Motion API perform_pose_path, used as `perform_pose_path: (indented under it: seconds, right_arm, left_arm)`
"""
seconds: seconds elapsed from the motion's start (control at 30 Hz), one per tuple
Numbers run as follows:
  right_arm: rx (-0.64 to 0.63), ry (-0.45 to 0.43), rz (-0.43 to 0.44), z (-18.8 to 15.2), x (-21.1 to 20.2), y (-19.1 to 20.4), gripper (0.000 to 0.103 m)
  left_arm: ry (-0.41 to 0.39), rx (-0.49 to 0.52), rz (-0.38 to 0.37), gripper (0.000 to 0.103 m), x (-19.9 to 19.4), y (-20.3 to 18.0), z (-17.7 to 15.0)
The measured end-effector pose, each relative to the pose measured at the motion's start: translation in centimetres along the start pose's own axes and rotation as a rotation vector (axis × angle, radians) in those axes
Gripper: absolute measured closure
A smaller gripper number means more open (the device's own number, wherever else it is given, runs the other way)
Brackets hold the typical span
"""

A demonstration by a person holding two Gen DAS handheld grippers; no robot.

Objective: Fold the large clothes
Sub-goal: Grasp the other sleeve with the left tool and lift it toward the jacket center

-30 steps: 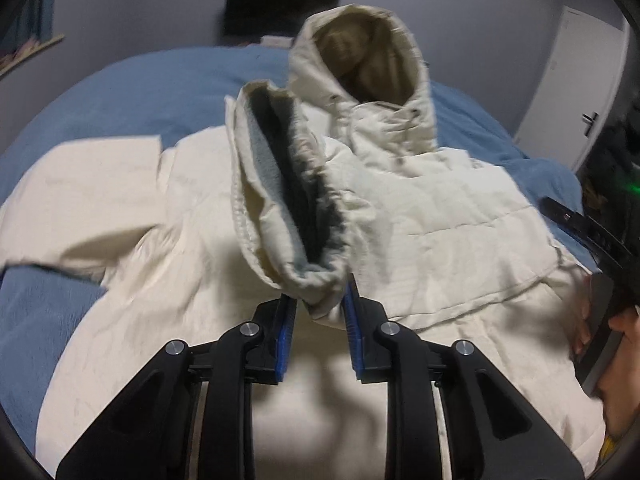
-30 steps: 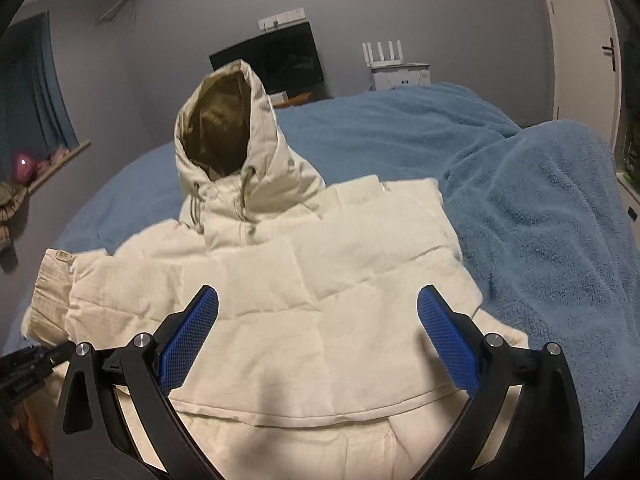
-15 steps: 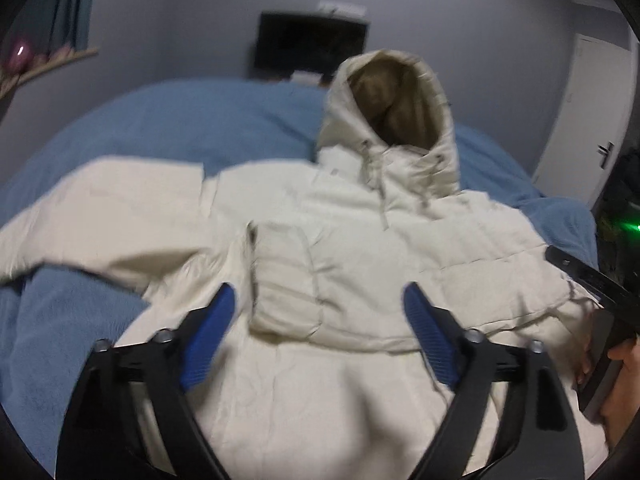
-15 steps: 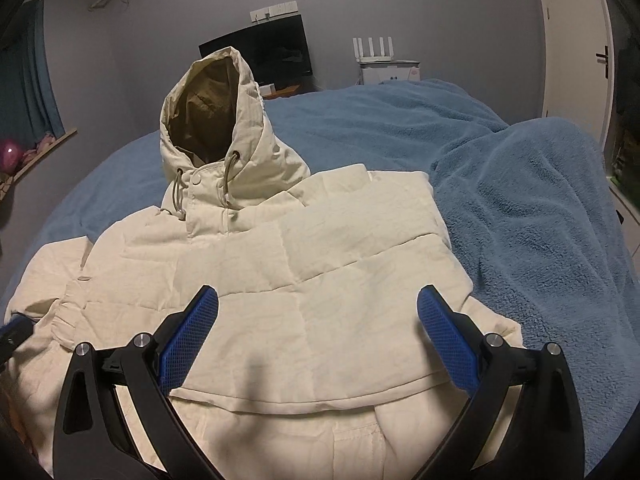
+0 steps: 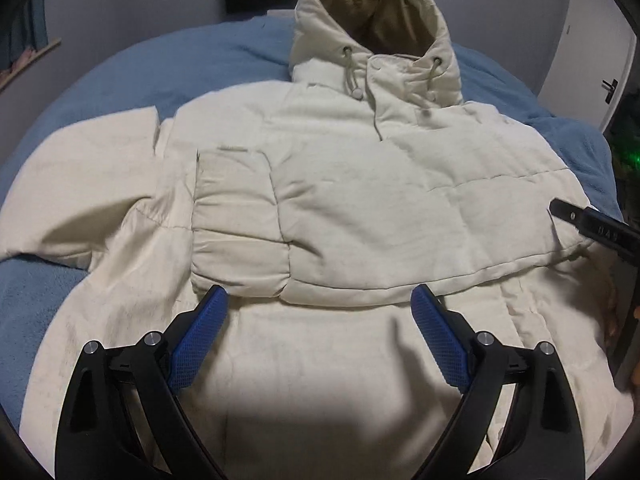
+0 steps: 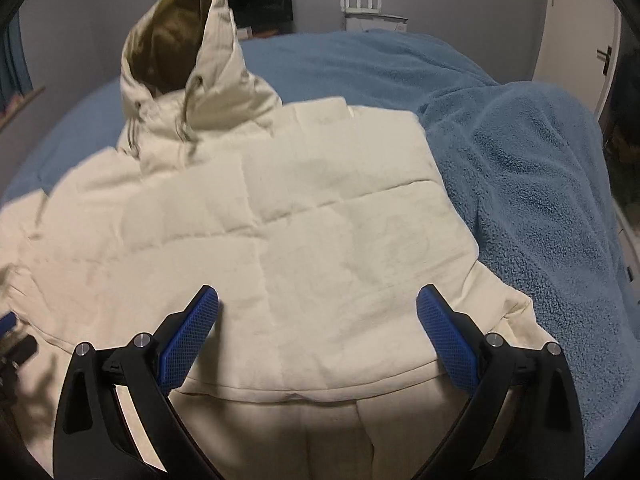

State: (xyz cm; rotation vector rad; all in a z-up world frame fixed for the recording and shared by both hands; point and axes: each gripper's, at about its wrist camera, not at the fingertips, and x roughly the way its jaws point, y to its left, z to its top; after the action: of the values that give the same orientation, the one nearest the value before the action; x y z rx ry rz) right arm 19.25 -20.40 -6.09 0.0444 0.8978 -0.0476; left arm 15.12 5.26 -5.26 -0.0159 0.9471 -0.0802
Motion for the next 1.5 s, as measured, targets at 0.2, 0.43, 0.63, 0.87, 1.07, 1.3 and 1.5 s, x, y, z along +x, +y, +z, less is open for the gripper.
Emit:
perform_pose_path:
  seconds: [0.2,0.43,0.63,0.87,1.07,1.3,1.5]
  right_arm:
    - [-0.049,0.056,-0.065,-0.6,1.3,0.7,0.007]
    - [-0.031,0.086,-0.039,-0.8,1.9,0.2,0.007]
    - [-0.044,0.043,-0.029,-0.4,0.4,0.6,0.007]
    - [-0.035,-0.206,0.034,0.3,-5.5,0.9,0.007]
    - [-0.010,-0.220,0.162,1.0,-7.7,1.4,0.007]
    - [-0.088,-0.251,0.210,1.0,-9.0,3.3,0.007]
    - [-0.127,-0.221,0.218,0.9,-8.3,4.6,0.007]
  left_arm:
    - [0.013,0.006,0.012,0.014,0.3,0.0,-0.1]
    - [-0.125,-0.003,0.003,0.007,-2.8,0.0,0.0]
    - [-0.211,-0.028,0.023,0.007,-5.2,0.2,0.6]
    - [-0.340,-0.101,0.105,0.007,-11.4,3.6,2.5]
    - [-0.311,-0.144,0.154,0.007,-14.8,11.0,3.0]
    - [-0.188,-0.324,0.274,0.007,-13.2,22.2,0.2]
    - [-0.131,-0.630,0.171,0.007,-10.4,30.1,-3.8]
